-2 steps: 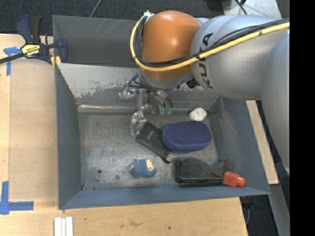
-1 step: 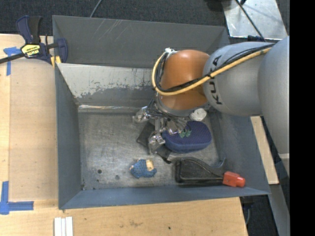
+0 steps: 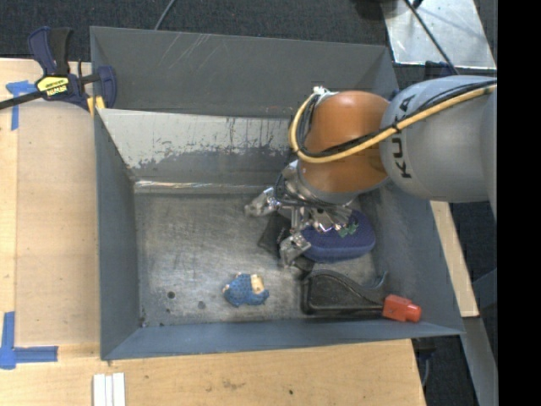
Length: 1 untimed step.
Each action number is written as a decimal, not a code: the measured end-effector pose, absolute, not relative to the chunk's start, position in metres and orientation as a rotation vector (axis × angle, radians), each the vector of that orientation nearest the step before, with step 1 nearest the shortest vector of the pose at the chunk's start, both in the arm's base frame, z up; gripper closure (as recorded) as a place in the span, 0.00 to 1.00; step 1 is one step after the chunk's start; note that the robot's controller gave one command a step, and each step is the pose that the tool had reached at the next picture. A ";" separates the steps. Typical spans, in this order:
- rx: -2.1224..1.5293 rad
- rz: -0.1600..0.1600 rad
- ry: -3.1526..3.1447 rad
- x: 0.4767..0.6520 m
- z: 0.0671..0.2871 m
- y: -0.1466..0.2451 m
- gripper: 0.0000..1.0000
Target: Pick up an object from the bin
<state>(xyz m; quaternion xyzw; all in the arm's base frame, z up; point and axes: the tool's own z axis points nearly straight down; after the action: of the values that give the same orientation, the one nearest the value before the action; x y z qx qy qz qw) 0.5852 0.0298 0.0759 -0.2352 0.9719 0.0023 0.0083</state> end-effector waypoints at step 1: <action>-0.922 0.004 2.990 0.607 0.075 -0.023 0.00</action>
Offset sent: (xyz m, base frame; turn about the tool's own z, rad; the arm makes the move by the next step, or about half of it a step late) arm 0.0179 -0.0549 -0.0059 -0.1251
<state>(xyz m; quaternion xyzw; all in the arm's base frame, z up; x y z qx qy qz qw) 0.6072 -0.0230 0.0752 -0.2945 0.9556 0.0011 0.0065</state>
